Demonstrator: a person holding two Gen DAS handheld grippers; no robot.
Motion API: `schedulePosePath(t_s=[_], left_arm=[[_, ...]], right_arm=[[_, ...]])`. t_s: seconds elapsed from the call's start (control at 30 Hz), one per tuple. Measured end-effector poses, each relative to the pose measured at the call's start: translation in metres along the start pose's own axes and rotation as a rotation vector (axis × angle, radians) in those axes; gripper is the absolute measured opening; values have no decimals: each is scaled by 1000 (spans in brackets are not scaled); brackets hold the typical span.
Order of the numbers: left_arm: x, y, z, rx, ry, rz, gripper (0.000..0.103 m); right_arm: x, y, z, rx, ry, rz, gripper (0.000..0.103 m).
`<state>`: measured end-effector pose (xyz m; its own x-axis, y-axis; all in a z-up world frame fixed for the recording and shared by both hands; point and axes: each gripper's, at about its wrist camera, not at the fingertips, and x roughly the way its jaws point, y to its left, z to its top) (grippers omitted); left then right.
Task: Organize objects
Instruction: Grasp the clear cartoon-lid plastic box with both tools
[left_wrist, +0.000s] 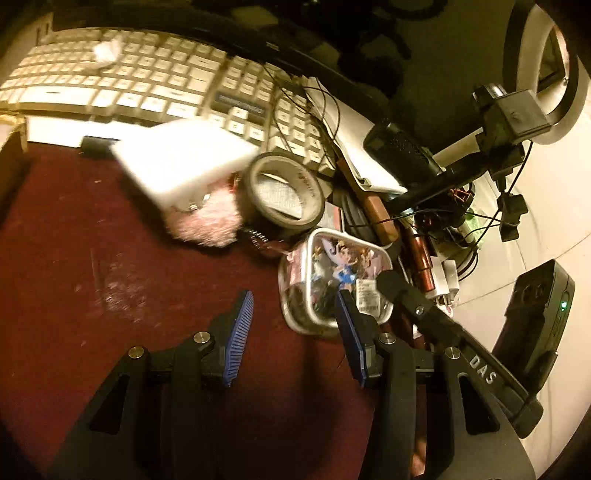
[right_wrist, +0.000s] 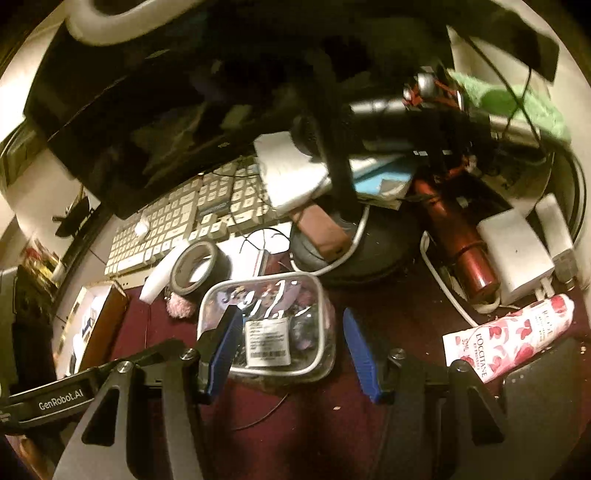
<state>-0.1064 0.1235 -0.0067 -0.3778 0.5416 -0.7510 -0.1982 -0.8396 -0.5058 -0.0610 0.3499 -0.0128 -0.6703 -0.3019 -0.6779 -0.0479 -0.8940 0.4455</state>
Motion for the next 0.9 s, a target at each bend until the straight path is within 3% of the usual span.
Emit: schedulePosePath(t_s=[0.07, 0.2, 0.27, 0.4, 0.63, 0.77, 0.9], left_arm=[[6, -1, 2, 1, 11, 24, 46], [19, 0, 2, -22, 28, -67, 45], [21, 0, 1, -28, 18, -60, 44], [8, -2, -10, 0, -18, -22, 40], [-60, 16, -43, 40, -112, 103, 40], [-97, 57, -61, -35, -162, 147, 40], [-119, 108, -63, -184, -210, 162, 40]], right_arm=[[5, -4, -1, 28, 19, 38, 57], [13, -5, -5, 53, 47, 74, 56], [14, -3, -6, 43, 46, 59, 49], [8, 5, -10, -1, 45, 36, 41], [-2, 56, -33, -104, 74, 136, 41], [4, 98, -50, -193, 124, 212, 41], [24, 130, -72, -250, 228, 291, 41]])
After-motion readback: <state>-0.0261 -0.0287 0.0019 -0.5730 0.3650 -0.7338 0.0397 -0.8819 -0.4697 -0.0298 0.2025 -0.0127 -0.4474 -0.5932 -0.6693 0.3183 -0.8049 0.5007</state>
